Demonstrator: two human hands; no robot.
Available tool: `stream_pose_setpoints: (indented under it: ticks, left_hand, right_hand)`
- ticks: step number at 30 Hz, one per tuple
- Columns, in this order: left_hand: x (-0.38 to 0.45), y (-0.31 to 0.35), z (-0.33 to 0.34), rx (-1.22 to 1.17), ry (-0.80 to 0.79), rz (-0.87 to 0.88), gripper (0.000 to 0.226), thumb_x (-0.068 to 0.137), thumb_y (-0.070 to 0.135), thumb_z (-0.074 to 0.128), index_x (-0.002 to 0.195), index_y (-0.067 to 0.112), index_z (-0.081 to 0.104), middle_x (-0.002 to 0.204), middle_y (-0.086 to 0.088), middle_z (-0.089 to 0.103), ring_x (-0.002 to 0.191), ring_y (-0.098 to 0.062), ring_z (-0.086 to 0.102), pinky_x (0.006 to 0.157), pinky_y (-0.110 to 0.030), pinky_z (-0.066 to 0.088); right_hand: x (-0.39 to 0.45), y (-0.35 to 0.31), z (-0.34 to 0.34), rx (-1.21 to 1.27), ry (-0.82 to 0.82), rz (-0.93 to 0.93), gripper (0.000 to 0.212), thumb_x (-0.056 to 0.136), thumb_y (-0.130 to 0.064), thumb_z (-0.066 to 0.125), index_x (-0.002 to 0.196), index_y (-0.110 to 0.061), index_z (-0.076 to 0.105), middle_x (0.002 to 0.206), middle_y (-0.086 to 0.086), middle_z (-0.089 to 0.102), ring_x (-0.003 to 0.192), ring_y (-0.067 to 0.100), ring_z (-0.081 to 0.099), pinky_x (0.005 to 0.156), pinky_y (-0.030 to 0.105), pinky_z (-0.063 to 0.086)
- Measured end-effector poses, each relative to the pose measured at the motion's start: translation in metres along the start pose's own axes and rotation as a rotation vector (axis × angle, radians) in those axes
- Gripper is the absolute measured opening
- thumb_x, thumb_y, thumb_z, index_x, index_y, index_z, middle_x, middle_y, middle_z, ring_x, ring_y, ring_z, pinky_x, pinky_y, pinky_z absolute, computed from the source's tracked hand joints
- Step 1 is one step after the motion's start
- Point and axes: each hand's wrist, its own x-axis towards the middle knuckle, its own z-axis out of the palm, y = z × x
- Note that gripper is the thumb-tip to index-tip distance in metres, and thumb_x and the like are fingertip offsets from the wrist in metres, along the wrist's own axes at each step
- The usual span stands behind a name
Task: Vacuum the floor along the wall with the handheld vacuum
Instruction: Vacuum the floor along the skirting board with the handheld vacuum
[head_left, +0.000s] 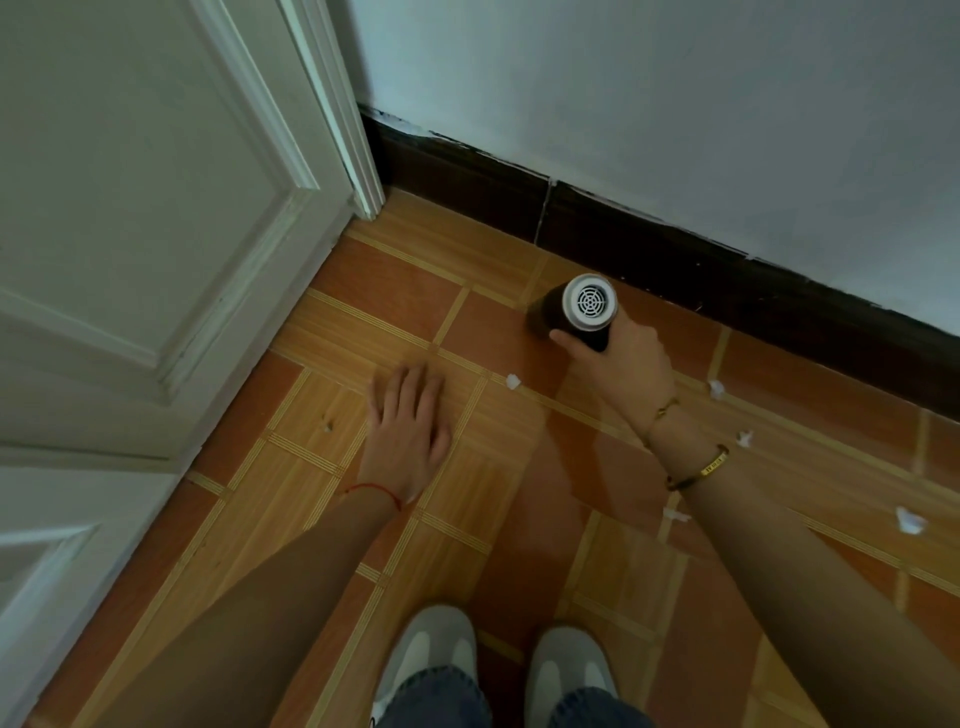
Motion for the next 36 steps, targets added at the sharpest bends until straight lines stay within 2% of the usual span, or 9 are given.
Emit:
stream_pose_setpoints:
  ticks: [3,8,11,15,19,24,29,31,36]
  left_hand:
    - [0.002,-0.001,0.0,-0.004,0.002,-0.005,0.06,0.102,0.044,0.025,0.151,0.012,0.036,0.155,-0.015,0.037,0.148,-0.034,0.027,0.121,-0.063,0.013]
    - [0.004,0.001,-0.001,-0.014,0.012,-0.003,0.06,0.103,0.045,0.022,0.15,0.012,0.035,0.155,-0.015,0.037,0.148,-0.033,0.027,0.122,-0.061,0.01]
    - [0.004,0.002,0.001,-0.011,0.015,-0.009,0.059,0.103,0.046,0.023,0.15,0.013,0.035,0.155,-0.015,0.037,0.148,-0.033,0.027,0.122,-0.06,0.008]
    - [0.003,0.002,0.0,-0.013,0.013,-0.004,0.06,0.102,0.046,0.023,0.15,0.012,0.037,0.155,-0.015,0.037,0.148,-0.032,0.027,0.122,-0.061,0.007]
    - [0.003,0.001,-0.001,-0.009,0.002,-0.001,0.06,0.102,0.046,0.023,0.15,0.012,0.037,0.156,-0.015,0.036,0.149,-0.033,0.026,0.122,-0.061,0.006]
    - [0.003,0.001,-0.002,-0.034,-0.005,-0.006,0.059,0.099,0.039,0.023,0.15,0.012,0.035,0.155,-0.016,0.036,0.149,-0.034,0.025,0.12,-0.064,0.011]
    - [0.008,-0.002,-0.002,-0.048,0.009,-0.024,0.061,0.095,0.034,0.025,0.15,0.011,0.034,0.154,-0.016,0.035,0.148,-0.034,0.026,0.121,-0.064,0.009]
    - [0.01,-0.003,-0.001,-0.055,0.012,-0.043,0.061,0.094,0.034,0.026,0.151,0.011,0.033,0.154,-0.016,0.034,0.148,-0.034,0.024,0.121,-0.063,0.008]
    - [0.018,0.0,0.0,-0.088,0.029,-0.049,0.059,0.096,0.033,0.027,0.15,0.01,0.033,0.154,-0.015,0.035,0.148,-0.033,0.024,0.121,-0.063,0.011]
  right_hand:
    - [-0.007,0.006,-0.004,0.042,-0.052,-0.015,0.072,0.079,-0.058,0.066,0.137,-0.02,0.046,0.122,0.003,0.065,0.11,0.021,0.062,0.086,0.034,0.053]
    - [-0.028,0.008,0.001,0.072,-0.175,-0.103,0.066,0.079,-0.056,0.066,0.131,-0.018,0.053,0.114,-0.002,0.067,0.101,0.011,0.062,0.079,0.02,0.048]
    - [-0.034,0.01,0.004,0.114,-0.142,-0.067,0.061,0.079,-0.054,0.068,0.127,-0.018,0.055,0.109,-0.004,0.068,0.093,0.006,0.06,0.07,0.012,0.043]
    - [-0.035,0.017,0.001,0.145,-0.073,-0.028,0.059,0.08,-0.053,0.069,0.126,-0.018,0.054,0.107,-0.004,0.067,0.09,0.005,0.059,0.068,0.014,0.042]
    - [-0.043,0.012,0.002,0.098,-0.234,-0.06,0.054,0.081,-0.055,0.066,0.119,-0.018,0.058,0.085,-0.013,0.061,0.071,-0.002,0.055,0.057,0.009,0.036]
    - [-0.056,0.001,0.013,0.09,-0.36,-0.205,0.059,0.081,-0.057,0.065,0.128,-0.022,0.054,0.11,-0.006,0.067,0.092,0.006,0.06,0.076,0.02,0.047]
    - [-0.052,0.002,0.015,0.052,-0.172,-0.118,0.068,0.078,-0.063,0.062,0.132,-0.023,0.051,0.109,-0.005,0.068,0.097,0.013,0.064,0.078,0.03,0.055]
    - [-0.051,0.002,0.016,0.054,-0.164,-0.121,0.072,0.078,-0.064,0.062,0.136,-0.025,0.047,0.113,-0.004,0.068,0.1,0.014,0.064,0.08,0.032,0.056]
    - [-0.062,-0.005,0.02,0.077,-0.273,-0.215,0.068,0.081,-0.054,0.067,0.139,-0.024,0.045,0.12,-0.006,0.066,0.105,0.009,0.062,0.078,0.012,0.044]
